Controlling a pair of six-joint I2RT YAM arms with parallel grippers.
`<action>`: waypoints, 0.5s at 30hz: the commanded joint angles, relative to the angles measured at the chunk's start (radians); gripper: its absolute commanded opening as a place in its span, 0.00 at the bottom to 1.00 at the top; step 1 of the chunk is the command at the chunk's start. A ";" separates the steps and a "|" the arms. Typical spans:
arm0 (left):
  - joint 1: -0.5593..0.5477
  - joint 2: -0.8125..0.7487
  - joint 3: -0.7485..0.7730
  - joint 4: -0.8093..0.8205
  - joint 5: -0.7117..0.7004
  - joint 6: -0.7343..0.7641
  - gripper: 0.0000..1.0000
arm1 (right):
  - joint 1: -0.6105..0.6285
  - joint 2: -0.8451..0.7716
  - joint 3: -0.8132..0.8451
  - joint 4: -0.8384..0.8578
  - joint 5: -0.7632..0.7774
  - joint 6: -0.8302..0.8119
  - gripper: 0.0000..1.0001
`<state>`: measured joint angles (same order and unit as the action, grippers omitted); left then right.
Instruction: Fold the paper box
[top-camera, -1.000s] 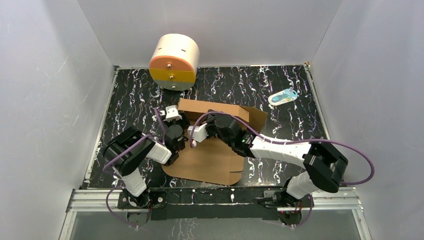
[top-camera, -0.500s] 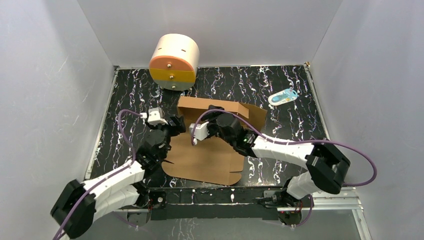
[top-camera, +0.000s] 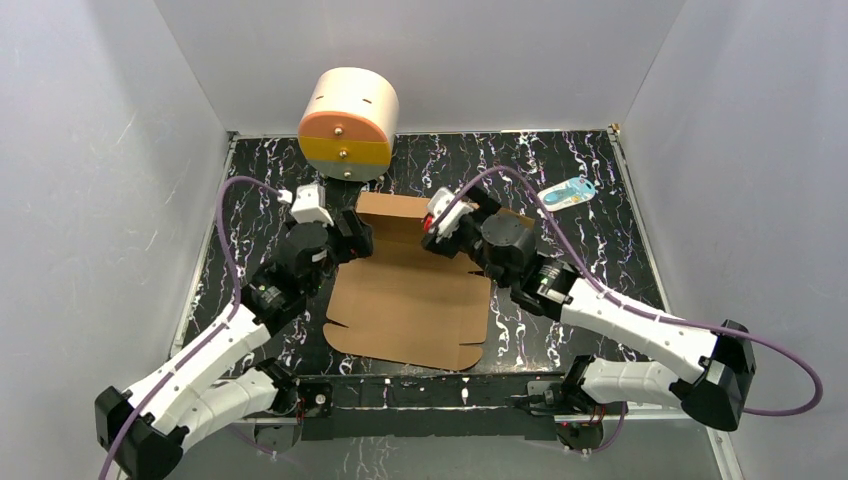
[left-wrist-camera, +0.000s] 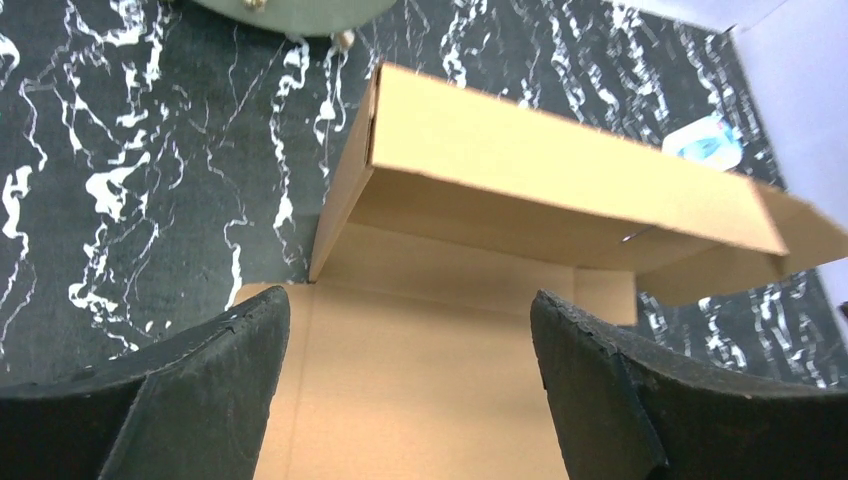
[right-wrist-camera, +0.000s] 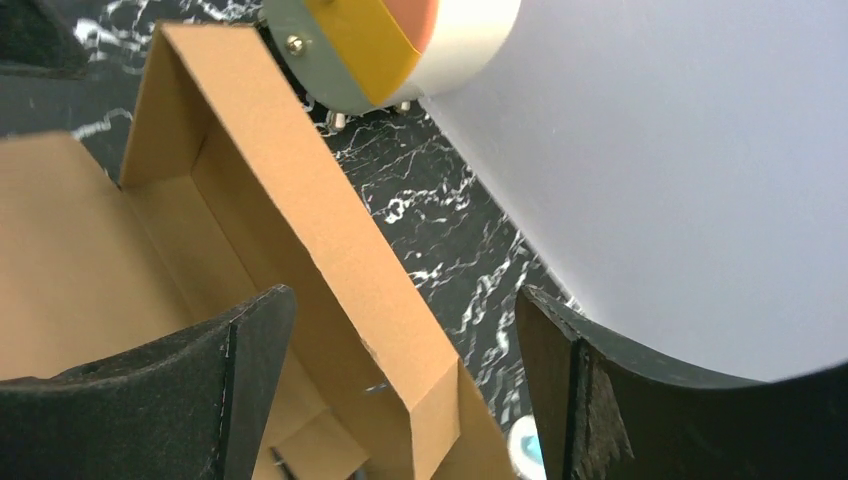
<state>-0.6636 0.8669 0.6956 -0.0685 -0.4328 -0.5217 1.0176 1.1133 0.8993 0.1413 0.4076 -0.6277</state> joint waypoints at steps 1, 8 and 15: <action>0.039 0.016 0.159 -0.179 0.042 -0.016 0.88 | -0.061 -0.011 0.120 -0.171 0.127 0.443 0.89; 0.291 0.191 0.315 -0.210 0.341 -0.041 0.87 | -0.371 -0.045 0.077 -0.253 -0.130 0.908 0.85; 0.372 0.345 0.387 -0.178 0.512 -0.050 0.85 | -0.496 -0.016 0.010 -0.172 -0.320 1.099 0.77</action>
<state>-0.3069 1.1671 1.0138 -0.2211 -0.0650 -0.5663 0.5610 1.1004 0.9318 -0.1062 0.2356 0.2802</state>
